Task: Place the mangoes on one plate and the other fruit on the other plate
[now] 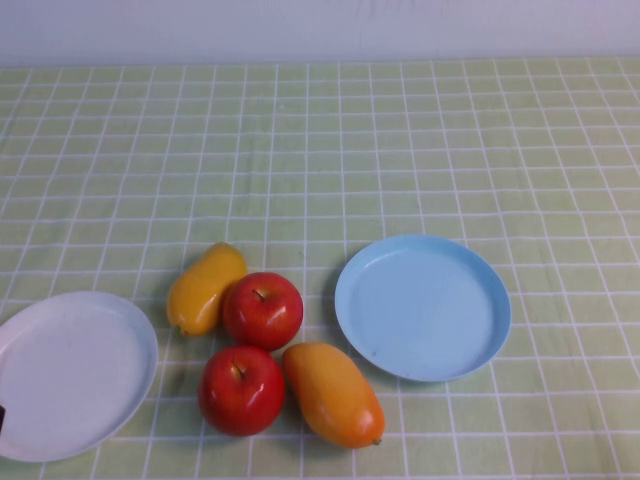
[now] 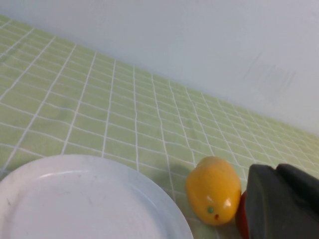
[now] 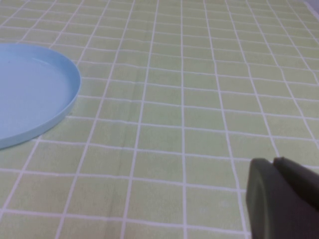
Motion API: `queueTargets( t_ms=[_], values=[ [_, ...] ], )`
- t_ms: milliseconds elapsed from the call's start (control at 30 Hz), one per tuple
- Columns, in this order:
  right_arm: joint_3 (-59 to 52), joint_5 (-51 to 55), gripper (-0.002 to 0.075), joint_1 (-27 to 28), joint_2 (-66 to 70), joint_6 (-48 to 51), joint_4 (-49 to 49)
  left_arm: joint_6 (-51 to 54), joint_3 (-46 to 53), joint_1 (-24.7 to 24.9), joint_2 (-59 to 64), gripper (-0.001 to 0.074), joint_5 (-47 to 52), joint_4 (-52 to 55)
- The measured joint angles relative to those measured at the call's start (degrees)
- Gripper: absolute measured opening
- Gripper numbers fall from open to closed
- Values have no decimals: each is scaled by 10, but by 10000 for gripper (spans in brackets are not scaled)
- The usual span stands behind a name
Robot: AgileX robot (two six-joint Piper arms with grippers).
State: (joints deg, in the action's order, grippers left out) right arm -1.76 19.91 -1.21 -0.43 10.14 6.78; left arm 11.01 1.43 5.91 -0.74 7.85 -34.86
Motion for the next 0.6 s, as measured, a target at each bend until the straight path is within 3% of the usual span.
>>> queueTargets(
  t_ms=[200,333,600],
  values=[
    [0,0,-16,0,0,0,0,3,0,0,0,-5,8,-26],
    [0,0,-16,0,0,0,0,3,-51,0,18,-5,68,-34],
    [0,0,-16,0,0,0,0,25,-213,0,247,-5,254,10]
  ],
)
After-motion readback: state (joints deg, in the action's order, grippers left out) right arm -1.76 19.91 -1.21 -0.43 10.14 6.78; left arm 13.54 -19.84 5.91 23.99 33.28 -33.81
